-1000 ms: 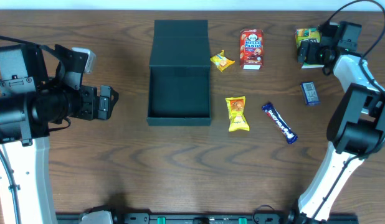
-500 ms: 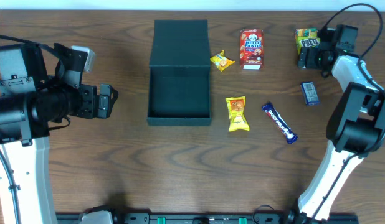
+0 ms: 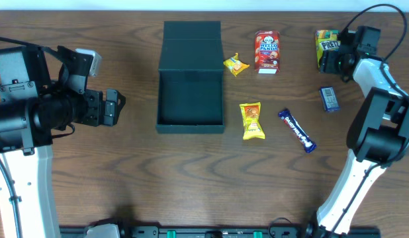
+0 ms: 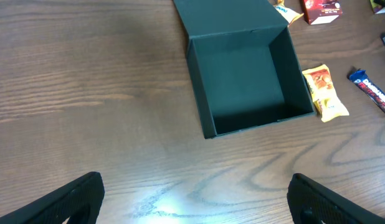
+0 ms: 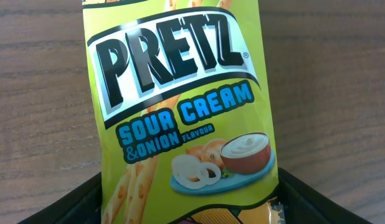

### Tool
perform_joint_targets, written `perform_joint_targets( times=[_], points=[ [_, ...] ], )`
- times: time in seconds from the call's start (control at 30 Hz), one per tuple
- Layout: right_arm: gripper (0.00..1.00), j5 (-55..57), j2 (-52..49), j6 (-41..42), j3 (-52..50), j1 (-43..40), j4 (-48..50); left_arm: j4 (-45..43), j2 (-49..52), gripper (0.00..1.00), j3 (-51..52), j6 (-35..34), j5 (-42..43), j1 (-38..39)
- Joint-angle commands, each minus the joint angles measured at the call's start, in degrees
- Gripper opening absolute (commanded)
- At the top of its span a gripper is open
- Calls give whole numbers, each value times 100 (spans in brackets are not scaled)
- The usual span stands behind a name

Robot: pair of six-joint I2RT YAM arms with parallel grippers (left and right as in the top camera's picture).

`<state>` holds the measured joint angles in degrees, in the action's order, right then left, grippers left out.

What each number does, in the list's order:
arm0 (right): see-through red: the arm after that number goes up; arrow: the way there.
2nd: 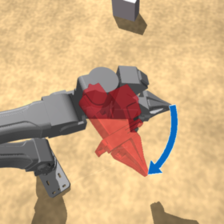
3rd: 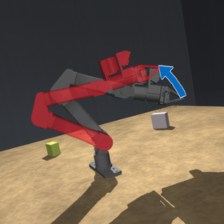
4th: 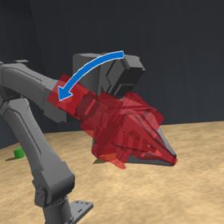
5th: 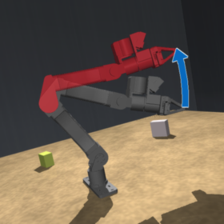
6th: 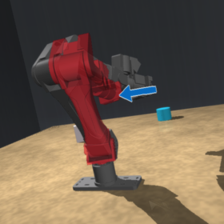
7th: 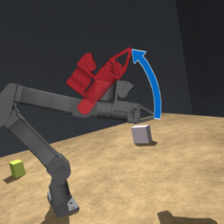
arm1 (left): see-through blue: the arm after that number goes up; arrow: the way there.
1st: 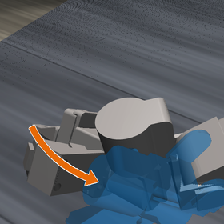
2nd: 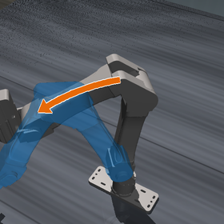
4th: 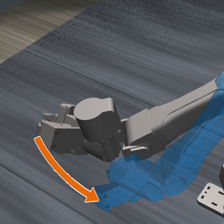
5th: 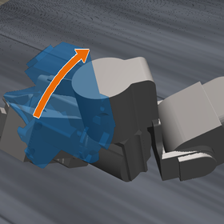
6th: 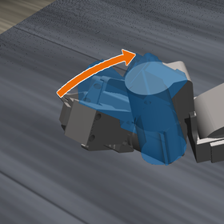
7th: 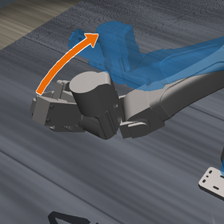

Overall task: Pack container
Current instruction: 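Reach the right gripper to the green Pretz box and grasp it, then carry the Pretz box into the black box with the right gripper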

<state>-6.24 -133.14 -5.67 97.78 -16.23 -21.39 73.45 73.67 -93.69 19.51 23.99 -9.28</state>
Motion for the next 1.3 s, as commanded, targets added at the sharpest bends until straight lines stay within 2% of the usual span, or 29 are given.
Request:
perform_joint_targets(
  times=[0.0, 0.27, 0.5, 0.67, 0.77, 1.0, 1.2, 1.27],
  points=[
    [68, -72, 4, 282, 81, -20, -94, 0, -17, 95, -87, -24, -20, -13],
    [65, -380, 807, 313, 83, 26, -413, -9, -20, 95, -87, -22, -22, -13],
    [64, -568, 1661, 546, 83, 400, -802, -144, -20, 95, -87, -22, -61, -13],
    [65, -625, 2162, 616, 83, 1019, -1263, -240, -20, 95, -87, -20, -94, -13],
    [65, -627, 2312, 815, 83, 1451, -1534, -238, -17, 95, -87, -22, -426, -13],
    [64, -1344, 2352, 1386, 83, 2540, -2081, -240, -20, 95, -87, -22, -660, -13],
    [67, -1360, 2352, 1517, 81, 3604, -2223, -240, -20, 95, -87, -22, -660, -13],
    [66, -1187, 2341, 1784, 79, 3976, -2267, -238, -20, 95, -87, -24, -660, -13]
  ],
)
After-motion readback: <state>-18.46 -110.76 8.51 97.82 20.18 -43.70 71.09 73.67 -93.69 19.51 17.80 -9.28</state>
